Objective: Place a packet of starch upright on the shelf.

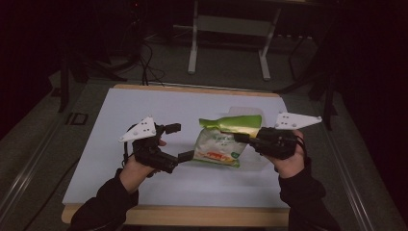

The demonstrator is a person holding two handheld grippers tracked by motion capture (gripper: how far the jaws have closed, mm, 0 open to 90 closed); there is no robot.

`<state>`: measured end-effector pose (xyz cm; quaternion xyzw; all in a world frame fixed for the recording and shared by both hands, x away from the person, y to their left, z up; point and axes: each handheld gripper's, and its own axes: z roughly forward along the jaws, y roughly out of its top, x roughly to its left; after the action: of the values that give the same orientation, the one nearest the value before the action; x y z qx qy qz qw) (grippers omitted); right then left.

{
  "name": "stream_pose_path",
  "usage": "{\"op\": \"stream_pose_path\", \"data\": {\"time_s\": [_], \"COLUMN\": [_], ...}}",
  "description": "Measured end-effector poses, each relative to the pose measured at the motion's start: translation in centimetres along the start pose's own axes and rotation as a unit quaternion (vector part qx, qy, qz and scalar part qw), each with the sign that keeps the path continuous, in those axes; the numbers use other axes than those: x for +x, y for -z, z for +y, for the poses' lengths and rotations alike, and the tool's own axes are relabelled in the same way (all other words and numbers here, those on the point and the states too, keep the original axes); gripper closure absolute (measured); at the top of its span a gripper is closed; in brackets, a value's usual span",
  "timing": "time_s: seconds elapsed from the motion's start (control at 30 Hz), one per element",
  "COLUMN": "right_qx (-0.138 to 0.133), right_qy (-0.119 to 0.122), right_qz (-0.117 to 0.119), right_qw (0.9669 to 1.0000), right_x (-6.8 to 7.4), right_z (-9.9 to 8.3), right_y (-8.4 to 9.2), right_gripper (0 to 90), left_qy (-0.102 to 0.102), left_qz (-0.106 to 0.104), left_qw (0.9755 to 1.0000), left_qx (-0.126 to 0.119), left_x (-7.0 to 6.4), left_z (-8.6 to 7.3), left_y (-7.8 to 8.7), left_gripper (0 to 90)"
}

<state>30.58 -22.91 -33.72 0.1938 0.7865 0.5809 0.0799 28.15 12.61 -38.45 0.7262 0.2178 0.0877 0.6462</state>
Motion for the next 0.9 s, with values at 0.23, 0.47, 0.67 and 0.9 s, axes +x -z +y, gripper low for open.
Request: {"op": "stream_pose_path", "data": {"time_s": [0.23, 0.47, 0.67, 0.9], "right_qx": [-0.017, -0.031, -0.037, -0.043], "right_qy": [0.001, 0.002, 0.006, 0.000], "right_qz": [-0.028, -0.071, -0.089, -0.110], "right_qw": [0.9995, 0.9970, 0.9954, 0.9930], "right_x": [-1.1, -2.8, -4.3, -6.6], "right_z": [1.3, 2.7, 3.4, 2.8], "right_y": [1.5, 3.2, 4.3, 5.3], "right_gripper": [81.7, 81.6, 81.6, 81.6], "left_qy": [-0.017, 0.009, 0.013, 0.029], "left_qz": [0.005, 0.021, 0.033, 0.051], "left_qw": [0.9998, 0.9997, 0.9993, 0.9982], "left_qx": [0.007, 0.002, 0.009, 0.015], "left_x": [0.4, 1.5, 1.9, 2.5], "left_z": [-1.9, -3.8, -5.0, -7.7], "left_y": [0.7, 2.1, 2.9, 4.1], "left_gripper": [1.4, 1.4, 1.4, 1.4]}}
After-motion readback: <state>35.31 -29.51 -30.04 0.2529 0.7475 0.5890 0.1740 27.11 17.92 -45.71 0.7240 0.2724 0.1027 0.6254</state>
